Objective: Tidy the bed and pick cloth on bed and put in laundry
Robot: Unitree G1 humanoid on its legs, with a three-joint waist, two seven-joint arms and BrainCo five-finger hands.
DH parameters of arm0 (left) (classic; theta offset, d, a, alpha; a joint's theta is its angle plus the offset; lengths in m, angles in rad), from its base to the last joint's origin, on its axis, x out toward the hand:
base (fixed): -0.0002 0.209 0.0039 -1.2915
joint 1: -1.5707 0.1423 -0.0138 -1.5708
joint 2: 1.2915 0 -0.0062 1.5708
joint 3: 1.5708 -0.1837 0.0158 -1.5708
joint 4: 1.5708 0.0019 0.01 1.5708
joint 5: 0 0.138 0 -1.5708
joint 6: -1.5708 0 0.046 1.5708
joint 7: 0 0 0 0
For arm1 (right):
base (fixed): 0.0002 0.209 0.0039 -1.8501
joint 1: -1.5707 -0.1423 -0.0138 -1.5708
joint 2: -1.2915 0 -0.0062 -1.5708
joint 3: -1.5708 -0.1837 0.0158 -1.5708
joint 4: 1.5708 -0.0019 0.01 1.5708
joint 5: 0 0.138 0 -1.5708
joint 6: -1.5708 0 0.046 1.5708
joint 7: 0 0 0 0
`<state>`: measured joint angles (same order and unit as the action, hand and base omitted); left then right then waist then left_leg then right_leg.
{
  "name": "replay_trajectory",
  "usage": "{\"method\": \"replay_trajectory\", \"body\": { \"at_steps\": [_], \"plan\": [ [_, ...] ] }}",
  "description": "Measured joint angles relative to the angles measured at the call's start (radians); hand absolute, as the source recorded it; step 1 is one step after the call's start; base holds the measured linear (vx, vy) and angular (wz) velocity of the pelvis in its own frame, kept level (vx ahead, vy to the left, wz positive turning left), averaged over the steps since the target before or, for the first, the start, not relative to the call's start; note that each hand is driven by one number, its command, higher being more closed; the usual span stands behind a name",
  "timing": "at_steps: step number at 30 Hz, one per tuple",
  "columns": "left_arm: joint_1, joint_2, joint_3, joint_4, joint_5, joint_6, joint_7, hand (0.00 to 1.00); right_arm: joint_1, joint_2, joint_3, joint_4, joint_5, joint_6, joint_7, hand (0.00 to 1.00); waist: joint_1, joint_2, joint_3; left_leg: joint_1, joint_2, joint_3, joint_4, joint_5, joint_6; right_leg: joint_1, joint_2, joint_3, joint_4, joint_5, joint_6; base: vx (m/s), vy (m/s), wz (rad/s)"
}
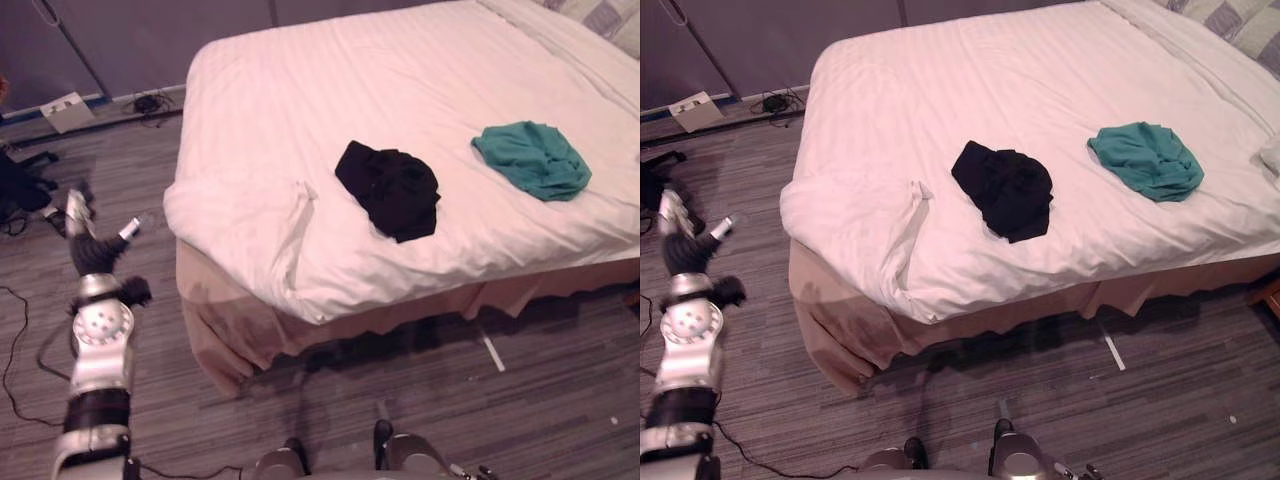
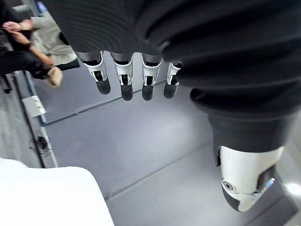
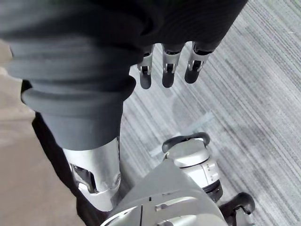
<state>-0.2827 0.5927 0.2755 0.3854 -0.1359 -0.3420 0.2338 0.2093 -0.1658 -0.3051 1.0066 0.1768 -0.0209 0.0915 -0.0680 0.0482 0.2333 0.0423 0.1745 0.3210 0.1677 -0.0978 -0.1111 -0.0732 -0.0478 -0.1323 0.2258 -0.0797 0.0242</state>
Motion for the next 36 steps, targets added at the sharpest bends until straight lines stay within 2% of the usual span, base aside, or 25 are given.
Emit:
{"method": "replay_trajectory", "body": {
  "at_steps": [3, 5, 7, 8, 9, 12, 13, 14, 17, 20, 24, 27, 30, 32, 34, 35, 36],
  "plan": [
    [-0.165, 0.041, -0.049, 0.003, 0.0, 0.051, -0.017, 0.0, -0.034, -0.001, 0.001, -0.025, 0.003, -0.01, 0.002, 0.0, -0.023, -0.009, 0.051, -0.069, 0.021, 0.0, 0.064, -0.019, 0.007, -0.04, 0.009, -0.002, -0.002, 0.013, -0.005, -0.06, -0.026, -0.03],
    [-0.298, 0.08, -0.121, 0.057, 0.0, 0.082, -0.024, 0.0, -0.072, -0.002, 0.008, -0.054, 0.015, -0.024, 0.001, 0.0, -0.033, -0.016, 0.115, -0.143, 0.037, 0.005, 0.117, -0.027, 0.013, -0.097, 0.015, -0.003, 0.0, 0.019, -0.006, -0.14, -0.015, -0.22],
    [-0.389, 0.085, -0.191, 0.115, 0.007, 0.123, -0.035, 0.0, -0.107, -0.003, 0.016, -0.075, 0.039, -0.043, -0.001, 0.0, -0.032, -0.024, 0.166, -0.198, 0.05, 0.026, 0.147, -0.03, 0.017, -0.158, 0.009, -0.009, 0.025, 0.03, -0.011, -0.1, 0.007, -0.36],
    [-0.443, 0.084, -0.256, 0.16, 0.033, 0.152, -0.039, 0.0, -0.124, -0.006, 0.054, -0.107, 0.062, -0.053, -0.002, 0.0, -0.039, -0.034, 0.214, -0.234, 0.061, 0.04, 0.188, -0.036, 0.027, -0.2, 0.008, -0.003, 0.064, 0.036, -0.02, -0.06, 0.007, -0.24],
    [-0.465, 0.084, -0.299, 0.177, 0.045, 0.176, -0.041, 0.0, -0.133, -0.006, 0.084, -0.133, 0.079, -0.053, -0.002, 0.0, -0.058, -0.04, 0.232, -0.263, 0.071, 0.045, 0.214, -0.044, 0.026, -0.232, 0.009, -0.003, 0.086, 0.035, -0.019, -0.07, 0.004, -0.18],
    [-0.515, 0.069, -0.375, 0.213, 0.082, 0.236, -0.063, 0.0, -0.139, -0.005, 0.148, -0.2, 0.105, -0.065, -0.003, 0.0, -0.076, -0.048, 0.244, -0.325, 0.096, 0.077, 0.261, -0.059, 0.029, -0.302, 0.013, 0.0, 0.122, 0.034, -0.018, -0.04, -0.028, -0.19],
    [-0.549, 0.05, -0.394, 0.242, 0.107, 0.269, -0.072, 0.0, -0.139, -0.004, 0.17, -0.234, 0.119, -0.07, -0.005, 0.0, -0.082, -0.051, 0.254, -0.337, 0.108, 0.101, 0.282, -0.065, 0.032, -0.322, 0.014, -0.001, 0.141, 0.032, -0.018, -0.03, -0.038, -0.24],
    [-0.581, 0.031, -0.394, 0.272, 0.128, 0.298, -0.079, 1.0, -0.139, -0.004, 0.194, -0.264, 0.129, -0.072, -0.008, 0.0, -0.083, -0.054, 0.264, -0.347, 0.123, 0.126, 0.305, -0.075, 0.035, -0.338, 0.015, -0.001, 0.156, 0.028, -0.018, -0.04, -0.035, -0.25],
    [-0.65, 0.021, -0.394, 0.322, 0.208, 0.371, -0.081, 1.0, -0.137, -0.001, 0.238, -0.318, 0.14, -0.071, -0.026, 0.0, -0.083, -0.06, 0.27, -0.398, 0.162, 0.154, 0.374, -0.113, 0.045, -0.39, 0.02, -0.006, 0.208, 0.008, -0.024, -0.07, -0.02, -0.09],
    [-0.657, 0.021, -0.386, 0.336, 0.277, 0.417, -0.082, 1.0, -0.137, 0.001, 0.247, -0.348, 0.157, -0.069, -0.033, 0.0, -0.077, -0.064, 0.272, -0.414, 0.195, 0.174, 0.423, -0.134, 0.051, -0.402, 0.023, -0.012, 0.23, -0.002, -0.025, -0.06, 0.005, 0.0],
    [-0.647, 0.015, -0.352, 0.344, 0.306, 0.425, -0.078, 1.0, -0.137, -0.001, 0.246, -0.374, 0.158, -0.08, -0.064, 0.0, -0.062, -0.065, 0.272, -0.399, 0.2, 0.197, 0.427, -0.134, 0.053, -0.395, 0.013, -0.012, 0.234, 0.0, -0.026, -0.01, 0.016, 0.0],
    [-0.575, 0.015, -0.322, 0.359, 0.305, 0.426, -0.056, 1.0, -0.134, -0.003, 0.243, -0.377, 0.159, -0.093, -0.076, 0.0, -0.059, -0.066, 0.271, -0.33, 0.196, 0.218, 0.398, -0.131, 0.048, -0.332, 0.008, -0.016, 0.214, -0.001, -0.025, 0.05, 0.021, 0.01],
    [-0.446, 0.019, -0.237, 0.349, 0.299, 0.424, -0.052, 1.0, -0.12, -0.021, 0.218, -0.407, 0.154, -0.132, -0.097, 0.0, -0.057, -0.067, 0.27, -0.242, 0.158, 0.226, 0.307, -0.1, 0.037, -0.246, -0.011, -0.04, 0.161, -0.002, -0.023, 0.06, 0.006, 0.21],
    [-0.357, 0.022, -0.164, 0.352, 0.287, 0.421, -0.049, 1.0, -0.121, -0.041, 0.182, -0.406, 0.143, -0.14, -0.096, 0.0, -0.053, -0.066, 0.263, -0.205, 0.137, 0.211, 0.256, -0.075, 0.03, -0.2, -0.018, -0.061, 0.132, -0.002, -0.023, 0.1, -0.032, 0.35],
    [-0.251, 0.023, -0.1, 0.369, 0.272, 0.415, -0.036, 1.0, -0.121, -0.066, 0.14, -0.404, 0.124, -0.157, -0.094, 0.0, -0.046, -0.066, 0.229, -0.176, 0.12, 0.197, 0.212, -0.056, 0.023, -0.164, -0.02, -0.081, 0.103, -0.002, -0.023, 0.15, -0.032, 0.3],
    [-0.178, 0.023, -0.07, 0.398, 0.252, 0.41, -0.032, 0.0, -0.122, -0.092, 0.108, -0.403, 0.116, -0.171, -0.087, 0.0, -0.027, -0.064, 0.203, -0.147, 0.113, 0.192, 0.184, -0.044, 0.011, -0.131, -0.018, -0.092, 0.082, -0.001, -0.022, 0.13, -0.017, 0.18],
    [-0.154, 0.023, -0.057, 0.407, 0.247, 0.411, -0.031, 0.0, -0.125, -0.106, 0.105, -0.403, 0.114, -0.171, -0.086, 0.0, -0.024, -0.064, 0.195, -0.137, 0.11, 0.186, 0.177, -0.041, 0.009, -0.115, -0.018, -0.1, 0.073, -0.002, -0.022, 0.15, -0.022, 0.31]
  ]
}}
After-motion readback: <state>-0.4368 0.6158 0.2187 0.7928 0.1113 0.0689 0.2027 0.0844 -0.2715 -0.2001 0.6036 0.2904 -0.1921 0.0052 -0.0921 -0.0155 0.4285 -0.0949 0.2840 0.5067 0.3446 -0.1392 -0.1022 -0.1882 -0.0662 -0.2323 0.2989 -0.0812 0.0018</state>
